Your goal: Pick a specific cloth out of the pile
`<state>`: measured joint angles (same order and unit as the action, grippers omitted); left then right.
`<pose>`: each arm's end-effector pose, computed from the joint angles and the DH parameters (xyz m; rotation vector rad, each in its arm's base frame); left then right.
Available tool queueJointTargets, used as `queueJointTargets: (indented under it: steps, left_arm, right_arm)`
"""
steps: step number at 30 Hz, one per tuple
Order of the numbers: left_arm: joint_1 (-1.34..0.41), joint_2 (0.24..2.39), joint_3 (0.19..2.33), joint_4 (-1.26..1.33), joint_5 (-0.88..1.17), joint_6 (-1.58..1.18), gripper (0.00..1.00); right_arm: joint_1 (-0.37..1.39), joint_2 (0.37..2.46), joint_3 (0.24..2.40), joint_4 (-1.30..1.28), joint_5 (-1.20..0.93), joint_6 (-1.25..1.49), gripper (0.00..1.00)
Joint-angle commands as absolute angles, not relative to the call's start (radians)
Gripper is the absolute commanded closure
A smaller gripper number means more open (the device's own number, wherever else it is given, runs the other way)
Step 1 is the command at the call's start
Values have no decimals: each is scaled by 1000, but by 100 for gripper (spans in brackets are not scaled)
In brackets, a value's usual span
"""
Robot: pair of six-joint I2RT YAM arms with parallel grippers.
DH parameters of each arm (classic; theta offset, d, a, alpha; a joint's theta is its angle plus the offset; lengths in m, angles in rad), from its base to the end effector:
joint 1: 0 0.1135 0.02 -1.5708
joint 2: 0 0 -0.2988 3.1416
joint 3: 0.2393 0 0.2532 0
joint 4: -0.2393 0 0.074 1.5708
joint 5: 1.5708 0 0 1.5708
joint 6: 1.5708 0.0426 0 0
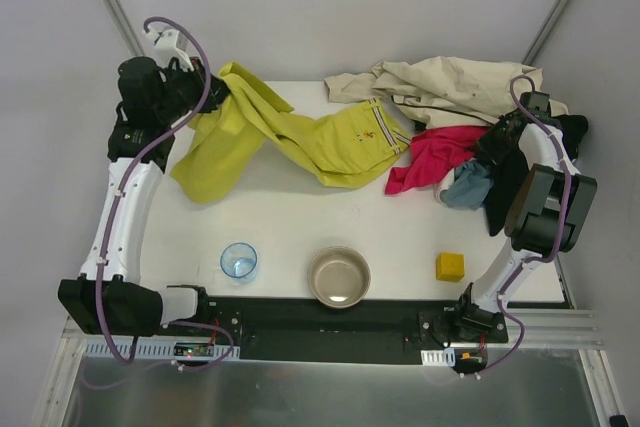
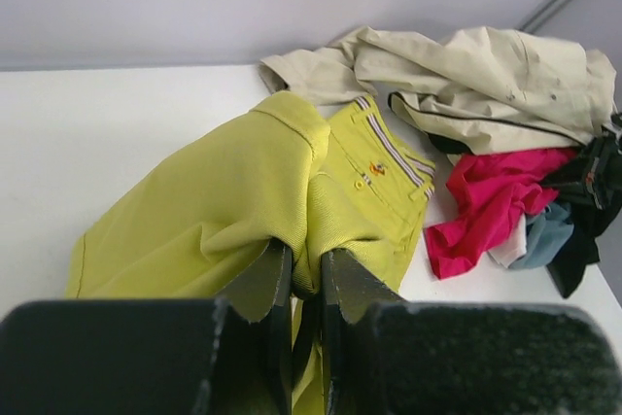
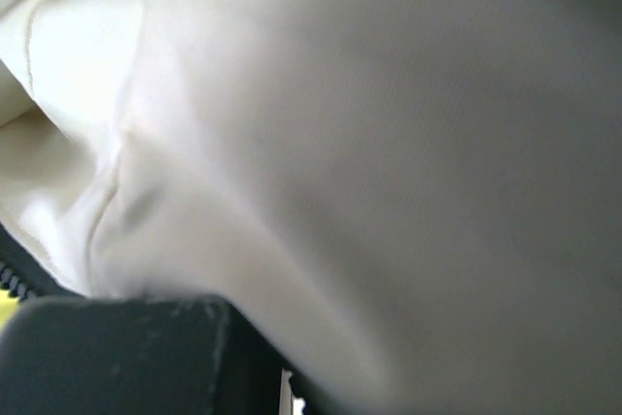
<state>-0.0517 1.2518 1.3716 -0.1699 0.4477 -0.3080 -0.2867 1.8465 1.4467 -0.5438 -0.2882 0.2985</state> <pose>0.2743 -0.0327 0.4806 0.1406 1.6479 -0.6371 0.4050 -0.1068 0.2676 0.6068 2.4212 0.3665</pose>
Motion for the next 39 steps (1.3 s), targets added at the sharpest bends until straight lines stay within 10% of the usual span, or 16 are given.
queueJointTargets:
  steps: [1, 19, 39]
  left_arm:
    - [52, 1186, 1483, -141, 511, -321, 100]
    - [451, 1176, 1600, -241, 750, -400, 100]
    - [-106, 1624, 1411, -175, 571, -342, 100]
  right_arm:
    - [-328, 1795, 1447, -511, -242, 322, 99]
    - [-316, 1807, 1431, -479, -279, 325, 99]
    - [-288, 1818, 1419, -471, -298, 311, 99]
